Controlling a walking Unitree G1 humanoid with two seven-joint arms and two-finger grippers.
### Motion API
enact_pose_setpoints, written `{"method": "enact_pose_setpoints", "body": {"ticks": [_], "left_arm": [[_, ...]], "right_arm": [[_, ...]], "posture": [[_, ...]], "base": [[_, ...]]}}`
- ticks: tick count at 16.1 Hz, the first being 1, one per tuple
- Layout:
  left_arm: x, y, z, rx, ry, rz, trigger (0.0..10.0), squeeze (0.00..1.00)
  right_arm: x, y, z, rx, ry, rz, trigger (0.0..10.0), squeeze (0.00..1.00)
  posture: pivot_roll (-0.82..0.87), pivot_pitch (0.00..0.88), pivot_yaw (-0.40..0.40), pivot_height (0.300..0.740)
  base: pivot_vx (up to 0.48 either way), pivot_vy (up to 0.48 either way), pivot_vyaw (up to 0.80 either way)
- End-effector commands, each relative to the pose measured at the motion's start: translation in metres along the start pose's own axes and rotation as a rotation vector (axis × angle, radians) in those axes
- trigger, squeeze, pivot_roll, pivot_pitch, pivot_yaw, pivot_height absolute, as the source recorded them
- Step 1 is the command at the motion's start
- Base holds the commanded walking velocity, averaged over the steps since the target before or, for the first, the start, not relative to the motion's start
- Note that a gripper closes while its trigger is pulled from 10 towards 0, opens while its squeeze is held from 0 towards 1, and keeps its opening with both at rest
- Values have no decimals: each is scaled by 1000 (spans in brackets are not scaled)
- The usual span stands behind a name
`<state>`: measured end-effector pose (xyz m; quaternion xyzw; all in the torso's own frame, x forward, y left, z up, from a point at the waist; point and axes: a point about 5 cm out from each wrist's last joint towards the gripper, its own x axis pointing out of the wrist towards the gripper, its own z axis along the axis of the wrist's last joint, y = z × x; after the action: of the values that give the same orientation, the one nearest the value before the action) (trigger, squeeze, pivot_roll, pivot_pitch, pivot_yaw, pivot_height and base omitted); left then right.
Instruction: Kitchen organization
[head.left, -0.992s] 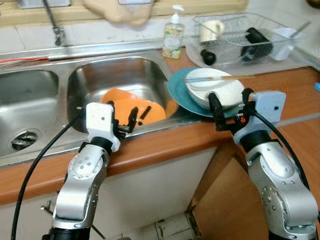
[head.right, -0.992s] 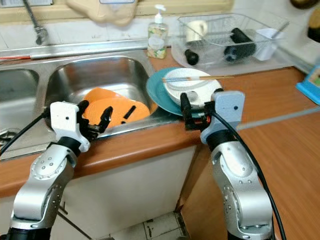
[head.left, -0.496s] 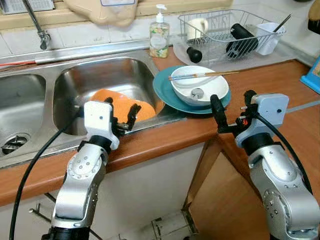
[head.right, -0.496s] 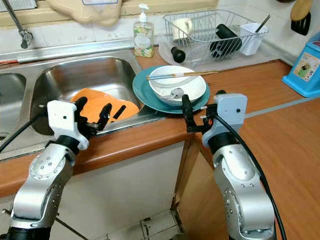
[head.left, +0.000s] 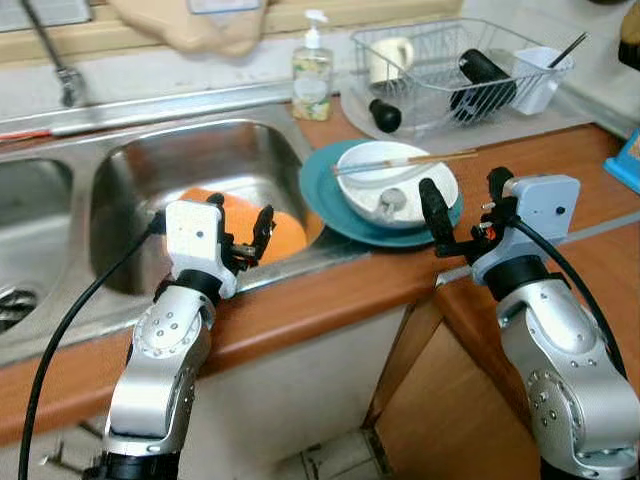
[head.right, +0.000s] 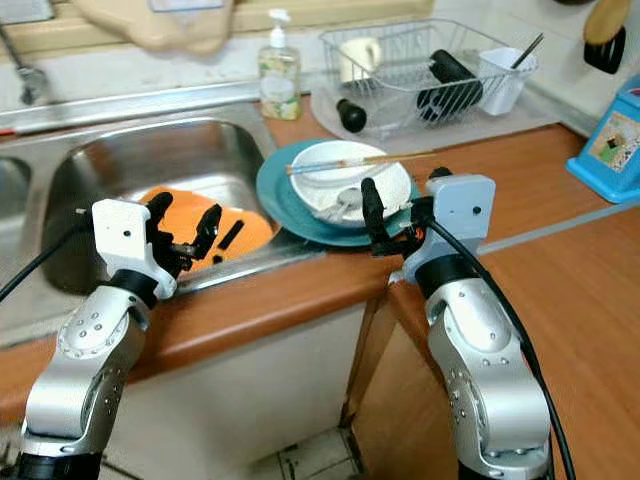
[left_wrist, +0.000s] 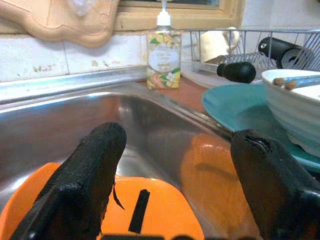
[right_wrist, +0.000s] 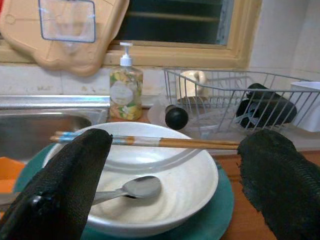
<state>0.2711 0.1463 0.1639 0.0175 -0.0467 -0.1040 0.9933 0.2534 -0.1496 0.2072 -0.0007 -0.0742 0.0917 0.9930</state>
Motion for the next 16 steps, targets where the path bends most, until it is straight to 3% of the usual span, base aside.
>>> {"method": "enact_pose_setpoints", "body": {"ticks": [1, 13, 16], "left_arm": [[-1, 1, 1, -3, -9, 4, 10000, 0], [0, -1, 0, -9, -5, -14, 10000, 0], [1, 0, 1, -12, -9, -13, 10000, 0]], "right_arm": [[3, 0, 2, 8, -5, 13, 10000, 0], [3, 4, 2, 24, -1, 42, 10000, 0], [4, 5, 3, 14, -2, 61, 10000, 0]], "posture": [[-127, 0, 4, 740], [-134, 0, 14, 740], [-136, 0, 10, 740]], "base": [[270, 0, 0], [252, 0, 0], [240, 0, -533]]}}
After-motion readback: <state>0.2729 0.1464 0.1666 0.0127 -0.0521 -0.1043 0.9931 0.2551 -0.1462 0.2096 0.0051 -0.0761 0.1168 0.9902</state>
